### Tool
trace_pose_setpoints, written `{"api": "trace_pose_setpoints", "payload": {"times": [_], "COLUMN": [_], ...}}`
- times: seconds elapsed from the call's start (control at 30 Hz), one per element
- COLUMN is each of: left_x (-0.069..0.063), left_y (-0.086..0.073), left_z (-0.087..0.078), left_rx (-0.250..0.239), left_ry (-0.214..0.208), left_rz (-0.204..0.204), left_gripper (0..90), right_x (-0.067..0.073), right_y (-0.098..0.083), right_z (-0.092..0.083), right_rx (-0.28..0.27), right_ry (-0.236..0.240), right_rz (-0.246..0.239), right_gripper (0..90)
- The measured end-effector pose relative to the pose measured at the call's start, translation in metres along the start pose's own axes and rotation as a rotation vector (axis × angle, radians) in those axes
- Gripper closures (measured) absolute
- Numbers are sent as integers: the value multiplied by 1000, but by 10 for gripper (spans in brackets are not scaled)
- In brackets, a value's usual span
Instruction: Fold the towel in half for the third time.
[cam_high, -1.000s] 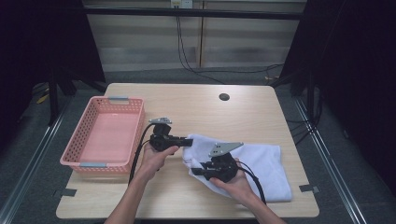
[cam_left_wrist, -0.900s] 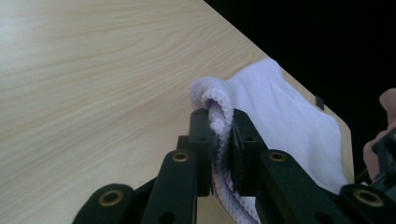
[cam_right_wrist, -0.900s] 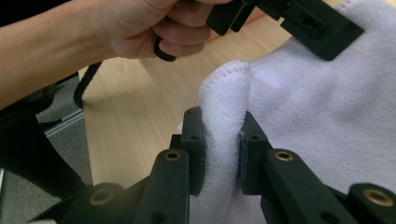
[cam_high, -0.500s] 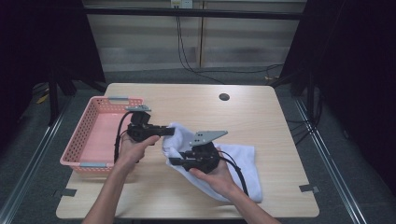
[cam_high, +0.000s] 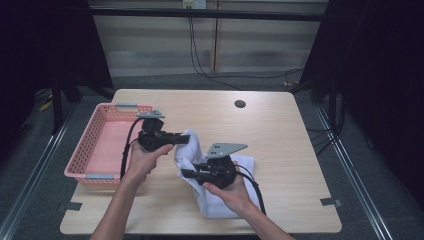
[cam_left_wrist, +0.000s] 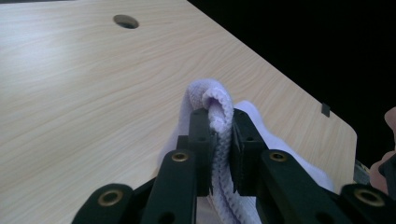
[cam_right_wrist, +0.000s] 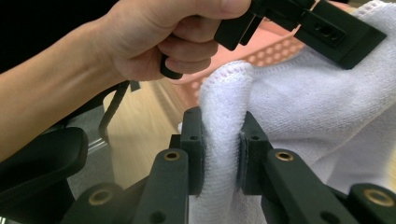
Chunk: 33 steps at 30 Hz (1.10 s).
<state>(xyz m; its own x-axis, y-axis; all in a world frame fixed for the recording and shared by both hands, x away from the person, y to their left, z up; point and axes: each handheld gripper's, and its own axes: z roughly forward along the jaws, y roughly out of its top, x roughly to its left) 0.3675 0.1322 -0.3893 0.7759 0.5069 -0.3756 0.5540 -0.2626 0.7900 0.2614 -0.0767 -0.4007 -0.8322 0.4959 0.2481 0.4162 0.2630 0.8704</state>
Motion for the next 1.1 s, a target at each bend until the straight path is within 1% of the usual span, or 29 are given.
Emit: {"api": "trace_pose_setpoints", "payload": {"times": [0.03,0.07,0.13,0.2,0.23,0.3,0.37,0.43,0.5,0.57,0.6,0.63,0.67,0.7,0.73,0.8,0.83,0.9,0.93,0.97,1.0,1.03,1.07,1.1], "left_x": [-3,-7,-15,-22,-25,-29,-33,-38,-43,-46,-47,-48,-49,-49,-50,-52,-53,-56,-57,-58,-59,-60,-61,-62], "left_y": [2,5,9,10,10,10,9,6,2,-4,-8,-11,-14,-16,-18,-20,-20,-20,-20,-19,-18,-18,-17,-16], "left_z": [4,10,23,39,46,62,76,89,104,114,122,126,131,136,141,149,153,160,162,164,166,166,166,165], "left_rx": [2,5,19,34,43,63,78,95,128,149,163,173,176,180,184,183,187,194,187,184,177,165,146,136], "left_ry": [-2,-13,-17,-12,-12,-32,-52,-64,-70,-68,-72,-73,-78,-86,-85,-83,-79,-82,-79,-86,-102,-113,-139,-143], "left_rz": [5,11,20,25,26,26,28,34,42,48,40,40,42,42,40,27,23,28,27,17,13,10,6,16], "left_gripper": [809,808,806,804,804,802,798,792,774,772,768,768,766,761,757,747,738,722,710,702,682,643,602,577], "right_x": [-2,-3,-6,-11,-13,-18,-21,-24,-27,-29,-31,-32,-33,-35,-37,-38,-39,-42,-43,-44,-45,-47,-47,-49], "right_y": [-3,-6,-13,-21,-26,-37,-48,-58,-69,-80,-87,-95,-100,-105,-110,-115,-116,-118,-120,-120,-121,-121,-121,-120], "right_z": [-8,-13,-27,-35,-40,-48,-59,-68,-74,-76,-77,-79,-80,-82,-84,-92,-95,-103,-108,-111,-114,-118,-121,-124], "right_rx": [-12,-18,-34,-36,-47,-48,-35,-28,-14,12,24,46,58,69,77,96,99,103,101,102,101,100,88,74], "right_ry": [-14,-19,-41,-56,-68,-87,-114,-124,-143,-146,-155,-160,-163,-167,-169,-186,-186,-206,-216,-223,-229,-235,-243,-242], "right_rz": [5,7,10,18,27,44,43,68,81,90,94,105,105,118,131,137,138,156,155,159,164,170,174,174], "right_gripper": [763,760,748,746,747,746,745,738,736,723,716,711,702,689,679,619,590,522,483,457,428,405,394,382]}}
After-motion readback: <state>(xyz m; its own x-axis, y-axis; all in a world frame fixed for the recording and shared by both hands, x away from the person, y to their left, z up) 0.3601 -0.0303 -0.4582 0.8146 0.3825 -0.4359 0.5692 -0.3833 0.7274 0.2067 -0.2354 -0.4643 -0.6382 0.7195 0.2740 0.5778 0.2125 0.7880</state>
